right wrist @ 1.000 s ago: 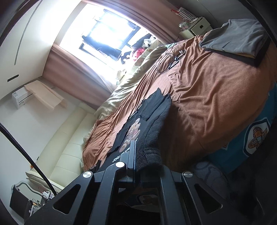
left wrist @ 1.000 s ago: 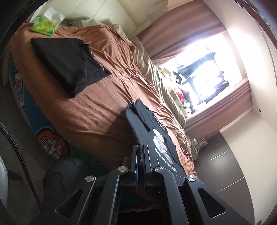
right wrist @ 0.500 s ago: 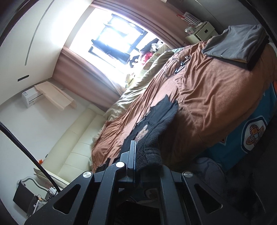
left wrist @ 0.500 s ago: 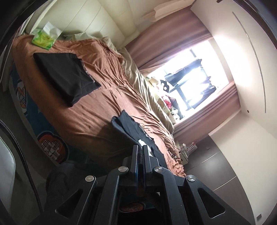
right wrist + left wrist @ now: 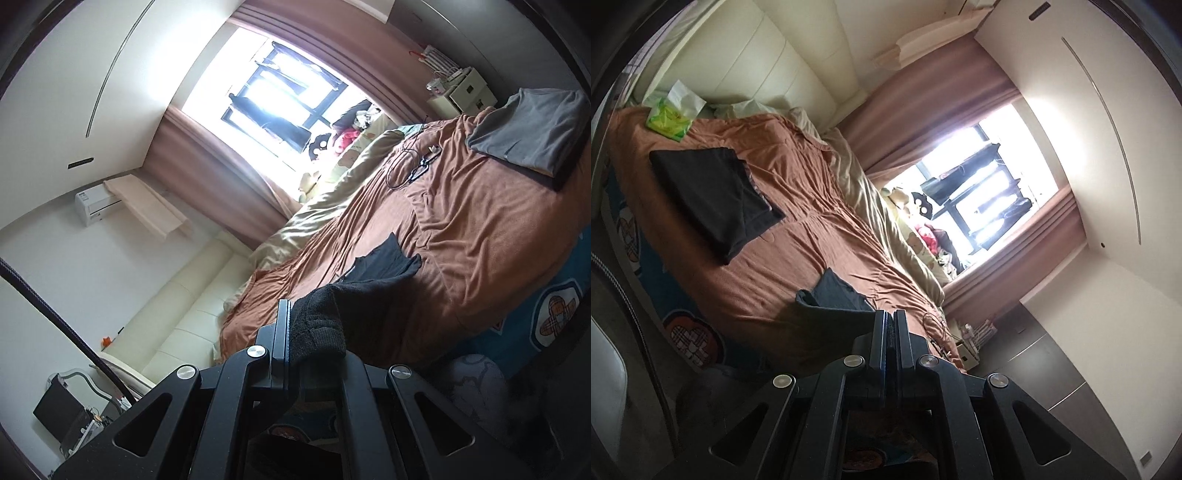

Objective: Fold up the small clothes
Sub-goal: 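Lift the hem with both grippers and fold it over toward the collar, then lay the hem down and open both grippers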

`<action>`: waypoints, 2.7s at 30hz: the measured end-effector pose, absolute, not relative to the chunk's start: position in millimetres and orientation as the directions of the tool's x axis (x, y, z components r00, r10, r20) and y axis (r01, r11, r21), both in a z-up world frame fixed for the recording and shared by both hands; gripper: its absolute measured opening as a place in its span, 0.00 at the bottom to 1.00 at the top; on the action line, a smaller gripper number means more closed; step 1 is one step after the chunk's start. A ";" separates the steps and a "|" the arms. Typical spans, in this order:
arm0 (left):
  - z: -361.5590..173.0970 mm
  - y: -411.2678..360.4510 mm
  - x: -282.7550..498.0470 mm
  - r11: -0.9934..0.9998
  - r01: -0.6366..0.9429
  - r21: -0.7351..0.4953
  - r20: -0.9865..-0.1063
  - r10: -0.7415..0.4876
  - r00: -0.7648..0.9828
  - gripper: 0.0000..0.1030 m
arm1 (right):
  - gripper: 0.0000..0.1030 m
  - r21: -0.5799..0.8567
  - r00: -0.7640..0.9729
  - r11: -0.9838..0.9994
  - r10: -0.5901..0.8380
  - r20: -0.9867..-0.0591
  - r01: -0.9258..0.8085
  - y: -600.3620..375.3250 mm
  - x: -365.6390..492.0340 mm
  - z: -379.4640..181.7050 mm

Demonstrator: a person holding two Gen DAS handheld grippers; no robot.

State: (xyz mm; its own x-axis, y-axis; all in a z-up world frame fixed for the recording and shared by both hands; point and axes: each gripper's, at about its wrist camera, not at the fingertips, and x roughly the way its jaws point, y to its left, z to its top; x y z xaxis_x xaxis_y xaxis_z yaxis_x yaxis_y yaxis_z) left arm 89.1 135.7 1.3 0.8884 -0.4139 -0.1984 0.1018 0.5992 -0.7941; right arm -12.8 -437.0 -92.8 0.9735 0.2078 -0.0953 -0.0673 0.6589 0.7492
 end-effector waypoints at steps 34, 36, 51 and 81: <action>-44.4 81.9 416.6 0.750 -0.102 -0.654 -0.522 -0.349 0.779 0.03 | 0.00 0.653 0.893 0.737 0.162 -0.421 0.175 -484.1 310.7 -52.1; -53.7 80.1 429.5 0.754 -0.124 -0.645 -0.544 -0.339 0.768 0.03 | 0.00 0.646 0.882 0.740 0.162 -0.443 0.189 -484.3 328.4 -52.9; -124.1 56.2 512.3 0.792 -0.232 -0.564 -0.689 -0.298 0.661 0.03 | 0.00 0.577 0.792 0.751 0.123 -0.598 0.320 -483.1 413.7 -77.6; -132.4 37.1 495.0 0.935 -0.072 -0.346 -0.813 -0.261 0.520 0.58 | 0.70 0.336 0.661 0.875 0.024 -0.750 0.349 -468.0 398.4 -55.7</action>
